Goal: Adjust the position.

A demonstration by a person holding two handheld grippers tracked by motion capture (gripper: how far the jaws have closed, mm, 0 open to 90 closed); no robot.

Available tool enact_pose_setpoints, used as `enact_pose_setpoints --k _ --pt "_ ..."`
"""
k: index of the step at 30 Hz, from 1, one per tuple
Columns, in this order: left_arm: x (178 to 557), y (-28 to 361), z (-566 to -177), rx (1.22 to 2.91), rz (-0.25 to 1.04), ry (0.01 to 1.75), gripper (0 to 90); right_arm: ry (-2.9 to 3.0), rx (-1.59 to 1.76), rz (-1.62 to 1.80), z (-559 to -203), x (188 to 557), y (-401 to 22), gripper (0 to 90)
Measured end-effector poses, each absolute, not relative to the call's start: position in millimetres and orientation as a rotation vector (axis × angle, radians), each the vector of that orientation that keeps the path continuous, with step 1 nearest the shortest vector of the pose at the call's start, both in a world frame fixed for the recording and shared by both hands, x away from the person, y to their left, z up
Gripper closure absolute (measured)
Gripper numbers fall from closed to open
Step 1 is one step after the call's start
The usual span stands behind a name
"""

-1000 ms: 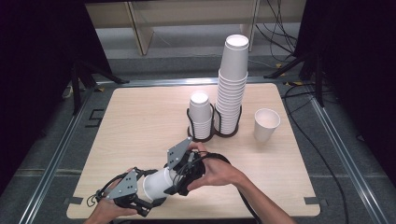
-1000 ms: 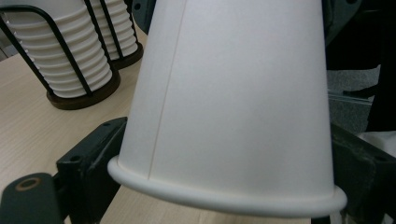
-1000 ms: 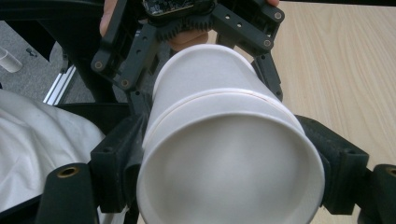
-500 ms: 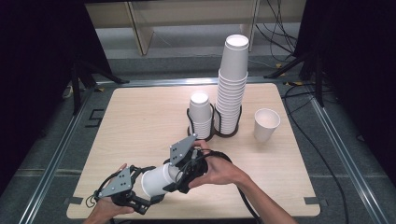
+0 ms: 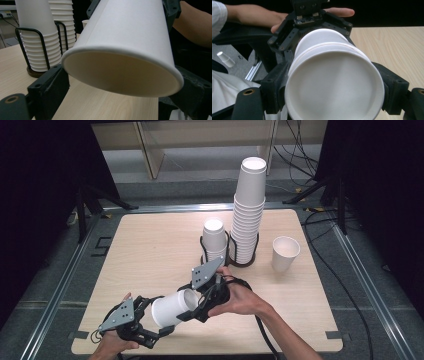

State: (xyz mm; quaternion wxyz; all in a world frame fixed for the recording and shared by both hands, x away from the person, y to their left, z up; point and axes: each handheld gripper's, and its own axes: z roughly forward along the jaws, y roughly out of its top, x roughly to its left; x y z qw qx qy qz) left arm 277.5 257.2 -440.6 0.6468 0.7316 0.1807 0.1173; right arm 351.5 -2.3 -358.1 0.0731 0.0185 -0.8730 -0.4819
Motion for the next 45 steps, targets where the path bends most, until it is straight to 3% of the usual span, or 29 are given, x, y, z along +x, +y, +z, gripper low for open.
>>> enact_pose_setpoints --k 4,7,18,21,23,25,34,40,45 --pt "277.5 260.3 -439.7 1.672 0.281 0.437 8.3 -2.621 0.045 -1.502 -356.9 355.5 -6.8 24.2" --pt "278.9 260.1 -440.6 1.642 0.273 0.434 15.3 -2.601 0.009 -1.545 -354.6 359.5 -12.1 24.2" --pt "279.8 260.2 -441.1 1.654 0.306 0.48 14.5 -2.497 -0.02 -1.636 -355.4 365.8 -15.9 24.1" --pt "279.4 260.0 -440.8 1.654 0.327 0.485 9.9 -2.487 -0.016 -1.628 -357.1 364.2 -13.3 24.1" --pt "279.3 259.4 -440.4 1.653 0.338 0.492 0.3 -2.481 0.001 -1.625 -358.8 363.0 -11.2 24.1" --pt "279.2 258.8 -440.2 1.632 0.338 0.48 0.0 -2.481 0.018 -1.618 -360.1 362.0 -8.4 24.1" --pt "276.0 257.2 -438.8 1.655 0.358 0.446 0.1 -2.454 0.037 -1.601 -366.5 358.8 1.0 24.1" --pt "275.7 257.7 -439.5 1.663 0.351 0.423 7.4 -2.452 0.022 -1.587 -371.4 359.7 3.1 24.1" --pt "276.7 258.1 -440.6 1.684 0.342 0.428 7.5 -2.456 0.025 -1.575 -375.4 362.1 3.0 24.1"
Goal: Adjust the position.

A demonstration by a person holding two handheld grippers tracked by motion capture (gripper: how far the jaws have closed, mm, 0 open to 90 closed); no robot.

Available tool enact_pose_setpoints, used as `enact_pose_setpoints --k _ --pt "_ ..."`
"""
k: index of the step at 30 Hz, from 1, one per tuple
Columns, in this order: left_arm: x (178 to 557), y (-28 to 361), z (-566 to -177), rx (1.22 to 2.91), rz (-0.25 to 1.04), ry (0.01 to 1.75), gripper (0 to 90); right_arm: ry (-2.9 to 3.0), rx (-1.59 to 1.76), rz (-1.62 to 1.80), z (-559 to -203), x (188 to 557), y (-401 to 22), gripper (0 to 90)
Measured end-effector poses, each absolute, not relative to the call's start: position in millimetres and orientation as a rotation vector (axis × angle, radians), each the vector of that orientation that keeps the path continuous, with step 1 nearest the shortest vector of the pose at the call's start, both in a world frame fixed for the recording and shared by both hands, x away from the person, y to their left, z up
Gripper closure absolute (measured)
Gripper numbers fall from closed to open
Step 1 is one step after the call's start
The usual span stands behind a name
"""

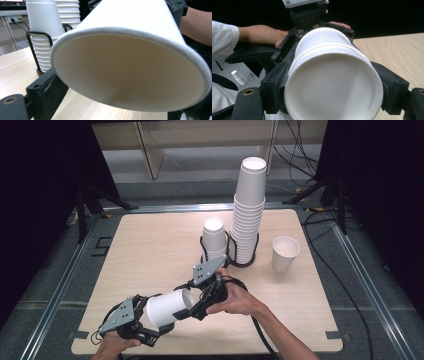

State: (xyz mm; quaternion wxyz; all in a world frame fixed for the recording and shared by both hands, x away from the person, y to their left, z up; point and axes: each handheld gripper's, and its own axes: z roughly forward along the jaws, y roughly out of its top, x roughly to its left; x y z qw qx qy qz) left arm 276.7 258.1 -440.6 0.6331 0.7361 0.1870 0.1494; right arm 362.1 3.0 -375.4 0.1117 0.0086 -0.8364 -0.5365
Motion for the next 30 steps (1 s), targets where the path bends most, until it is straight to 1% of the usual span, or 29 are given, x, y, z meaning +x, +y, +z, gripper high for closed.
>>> enact_pose_setpoints --k 4,6,10,14,25,30 --pt "277.8 257.3 -441.6 1.659 0.321 0.425 6.7 -2.444 0.02 -1.573 -377.4 363.0 2.9 24.1" --pt "277.5 257.3 -441.0 1.664 0.326 0.427 6.2 -2.435 -0.015 -1.544 -378.2 361.1 2.4 24.1" --pt "276.8 258.6 -440.1 1.667 0.322 0.439 5.1 -2.441 0.018 -1.551 -382.0 362.9 5.1 24.1" --pt "277.9 260.4 -439.1 1.674 0.3 0.431 6.8 -2.438 0.022 -1.554 -381.8 363.5 4.7 24.2" --pt "278.0 260.7 -437.8 1.696 0.298 0.41 11.0 -2.426 0.027 -1.549 -382.1 365.0 2.0 24.7" --pt "278.2 260.4 -439.0 1.685 0.29 0.401 9.8 -2.429 0.039 -1.55 -381.9 364.9 1.8 24.6"
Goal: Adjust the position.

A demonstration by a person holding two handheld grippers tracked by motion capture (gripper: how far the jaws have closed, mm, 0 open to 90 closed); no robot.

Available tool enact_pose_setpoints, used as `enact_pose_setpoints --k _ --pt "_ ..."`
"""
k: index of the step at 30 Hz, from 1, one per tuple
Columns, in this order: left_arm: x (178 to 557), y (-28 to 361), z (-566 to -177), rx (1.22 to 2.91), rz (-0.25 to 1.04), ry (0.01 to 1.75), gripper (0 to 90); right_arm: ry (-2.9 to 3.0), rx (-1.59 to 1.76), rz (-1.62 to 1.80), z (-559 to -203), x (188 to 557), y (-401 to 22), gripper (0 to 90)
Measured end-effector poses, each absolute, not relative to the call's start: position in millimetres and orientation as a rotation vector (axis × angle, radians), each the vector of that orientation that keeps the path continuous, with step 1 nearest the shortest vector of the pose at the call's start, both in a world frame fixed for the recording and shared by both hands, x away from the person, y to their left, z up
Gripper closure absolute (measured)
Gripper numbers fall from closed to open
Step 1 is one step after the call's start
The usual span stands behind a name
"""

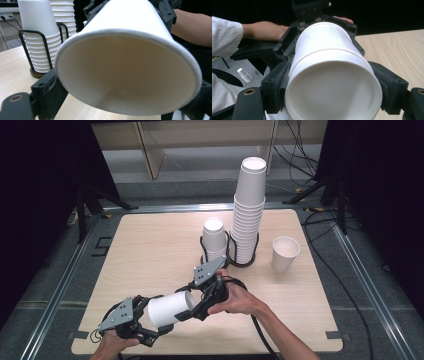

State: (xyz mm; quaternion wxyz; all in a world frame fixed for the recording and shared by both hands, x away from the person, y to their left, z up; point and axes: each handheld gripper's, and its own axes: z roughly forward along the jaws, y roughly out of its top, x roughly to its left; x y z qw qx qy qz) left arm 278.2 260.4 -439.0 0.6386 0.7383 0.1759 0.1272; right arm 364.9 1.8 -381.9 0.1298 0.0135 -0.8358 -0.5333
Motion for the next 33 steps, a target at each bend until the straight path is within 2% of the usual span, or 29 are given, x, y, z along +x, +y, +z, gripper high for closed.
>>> enact_pose_setpoints --k 11,27,33 --pt "277.1 260.8 -438.4 1.635 0.253 0.419 6.6 -2.433 0.064 -1.535 -381.9 363.8 1.8 24.3" --pt "277.5 262.2 -436.5 1.678 0.261 0.384 13.0 -2.437 0.07 -1.508 -383.9 366.0 0.0 24.6" --pt "277.4 260.2 -437.3 1.738 0.297 0.391 13.0 -2.539 0.002 -1.443 -377.9 363.0 -2.1 16.5"
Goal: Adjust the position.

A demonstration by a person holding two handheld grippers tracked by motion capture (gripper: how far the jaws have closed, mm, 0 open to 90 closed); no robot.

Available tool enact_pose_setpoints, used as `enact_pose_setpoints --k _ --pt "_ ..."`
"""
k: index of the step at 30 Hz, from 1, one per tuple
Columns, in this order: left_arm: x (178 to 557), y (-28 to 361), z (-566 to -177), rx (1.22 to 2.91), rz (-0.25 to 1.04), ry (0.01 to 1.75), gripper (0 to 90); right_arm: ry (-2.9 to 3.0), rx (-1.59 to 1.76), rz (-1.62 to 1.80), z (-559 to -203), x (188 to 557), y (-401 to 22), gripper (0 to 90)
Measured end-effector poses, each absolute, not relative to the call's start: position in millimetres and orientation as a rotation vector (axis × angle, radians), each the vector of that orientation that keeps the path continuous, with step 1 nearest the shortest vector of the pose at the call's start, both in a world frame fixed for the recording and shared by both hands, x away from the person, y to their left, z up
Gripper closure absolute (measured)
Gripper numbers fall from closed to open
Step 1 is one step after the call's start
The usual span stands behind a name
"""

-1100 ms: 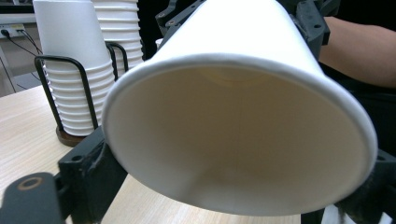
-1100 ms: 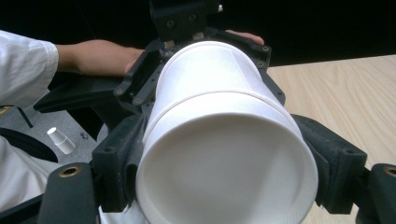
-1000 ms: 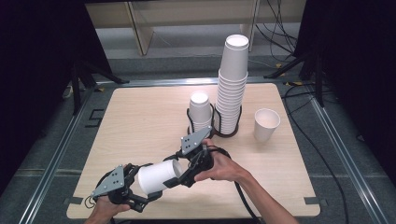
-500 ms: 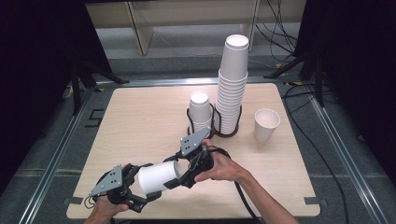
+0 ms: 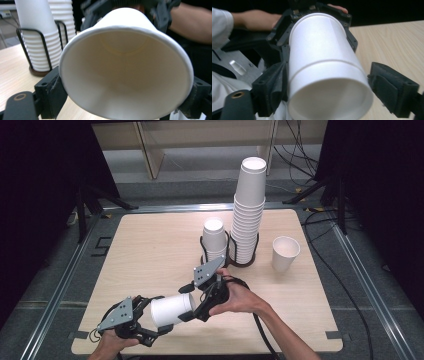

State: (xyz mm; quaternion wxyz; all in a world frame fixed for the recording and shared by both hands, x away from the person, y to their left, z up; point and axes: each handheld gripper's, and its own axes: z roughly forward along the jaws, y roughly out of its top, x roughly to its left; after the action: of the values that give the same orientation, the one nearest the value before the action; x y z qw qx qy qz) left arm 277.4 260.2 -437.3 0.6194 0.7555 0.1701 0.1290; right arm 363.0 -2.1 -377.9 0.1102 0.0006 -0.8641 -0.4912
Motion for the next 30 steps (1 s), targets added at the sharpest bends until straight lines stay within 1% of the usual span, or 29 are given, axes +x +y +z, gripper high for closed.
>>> enact_pose_setpoints --k 4,9,10,16,17,25,30 --pt "277.0 255.4 -439.5 1.812 0.318 0.403 13.0 -2.699 0.041 -1.393 -367.1 357.5 -5.0 15.5" --pt "276.9 252.0 -441.5 1.87 0.328 0.406 12.9 -2.926 0.098 -1.208 -356.3 342.3 -4.0 16.5" --pt "276.3 251.6 -441.0 1.886 0.338 0.412 13.0 -2.954 0.174 -1.195 -357.1 341.7 -0.9 16.5" --pt "274.6 247.2 -442.2 1.946 0.346 0.411 12.9 -3.089 0.236 -1.024 -362.5 329.6 14.3 17.2" --pt "275.1 248.7 -441.0 1.984 0.37 0.398 12.9 -3.113 0.245 -0.999 -364.0 329.0 16.4 17.5" --pt "273.1 244.3 -441.9 1.989 0.358 0.412 12.9 -3.13 0.277 -0.935 -374.2 328.3 25.7 17.6" --pt "271.6 242.8 -440.4 2.023 0.358 0.4 12.8 -3.133 0.298 -0.897 -380.6 325.6 31.4 18.3"
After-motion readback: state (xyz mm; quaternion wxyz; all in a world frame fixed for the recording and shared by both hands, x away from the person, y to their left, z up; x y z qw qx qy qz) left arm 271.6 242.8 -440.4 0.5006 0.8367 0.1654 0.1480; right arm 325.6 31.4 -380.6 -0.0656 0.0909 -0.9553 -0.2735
